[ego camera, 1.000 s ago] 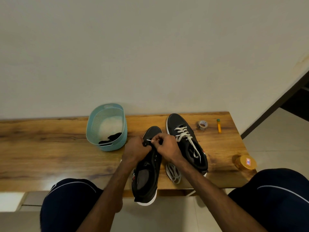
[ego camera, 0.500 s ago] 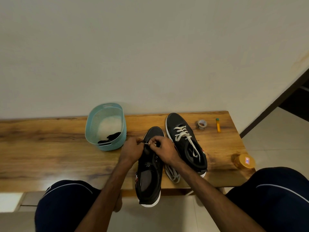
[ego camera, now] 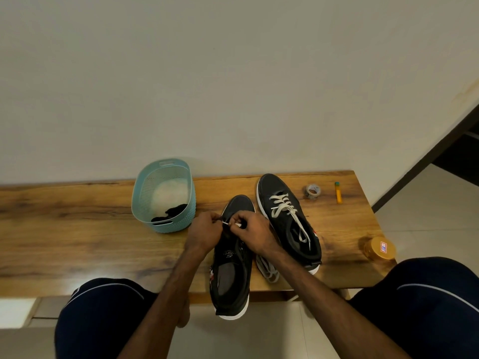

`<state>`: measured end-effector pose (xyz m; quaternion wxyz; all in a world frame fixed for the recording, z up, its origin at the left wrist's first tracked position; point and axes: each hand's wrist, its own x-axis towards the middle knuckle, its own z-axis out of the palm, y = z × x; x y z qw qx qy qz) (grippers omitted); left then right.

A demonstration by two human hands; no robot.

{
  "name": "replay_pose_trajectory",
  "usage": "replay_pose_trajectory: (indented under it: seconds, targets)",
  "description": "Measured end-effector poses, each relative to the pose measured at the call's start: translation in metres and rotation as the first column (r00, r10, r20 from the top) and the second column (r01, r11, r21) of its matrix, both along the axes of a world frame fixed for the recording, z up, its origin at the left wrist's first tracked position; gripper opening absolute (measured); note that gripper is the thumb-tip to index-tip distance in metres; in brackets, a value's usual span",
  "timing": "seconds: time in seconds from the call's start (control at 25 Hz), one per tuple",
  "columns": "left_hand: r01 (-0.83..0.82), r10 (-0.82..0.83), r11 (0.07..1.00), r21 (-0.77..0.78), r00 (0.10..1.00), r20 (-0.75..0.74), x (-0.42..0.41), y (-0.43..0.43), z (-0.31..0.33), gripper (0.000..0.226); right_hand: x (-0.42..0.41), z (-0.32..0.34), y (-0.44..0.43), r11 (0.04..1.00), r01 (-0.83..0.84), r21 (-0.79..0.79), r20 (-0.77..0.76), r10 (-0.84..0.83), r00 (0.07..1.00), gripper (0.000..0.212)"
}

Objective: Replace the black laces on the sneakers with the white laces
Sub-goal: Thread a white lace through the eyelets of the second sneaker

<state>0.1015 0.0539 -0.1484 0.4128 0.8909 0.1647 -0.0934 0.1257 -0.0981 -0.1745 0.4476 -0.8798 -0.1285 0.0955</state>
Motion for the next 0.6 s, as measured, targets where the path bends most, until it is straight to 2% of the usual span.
replay_pose_trajectory:
  seconds: [0.16,0.24,0.36,0.48,0.56,0.6]
  targets:
    - [-0.012,0.013,0.999,-0.043,1.0,0.018,0.0,-0.001,-0.002,0.026,0.002,-0.002,0.002,1.0,-0.013,-0.02,0.022,0.014,1.0,0.004]
    - [-0.065,0.068,0.992,-0.109,0.997,0.022,-0.003,-0.003,-0.004,0.022,0.003,-0.004,0.001,1.0,0.001,-0.028,0.032,0.0,0.999,0.007]
    - [-0.136,0.144,0.984,-0.113,0.988,0.062,-0.006,-0.008,-0.008,0.007,0.003,-0.007,0.001,1.0,0.012,-0.018,0.024,-0.012,1.0,0.007]
    - [-0.194,0.2,0.972,-0.131,0.979,0.032,-0.005,-0.012,-0.009,0.008,0.002,-0.007,0.0,1.0,0.001,-0.031,0.001,-0.001,1.0,0.009]
    - [-0.287,0.303,0.924,-0.252,0.953,0.028,-0.004,-0.012,-0.001,0.01,0.003,-0.006,-0.003,0.998,-0.026,-0.061,-0.028,0.025,0.999,0.012]
    - [-0.347,0.394,0.861,-0.372,0.918,0.054,-0.002,-0.01,0.008,0.011,0.004,-0.005,-0.003,0.997,-0.033,-0.067,-0.04,0.031,0.999,0.014]
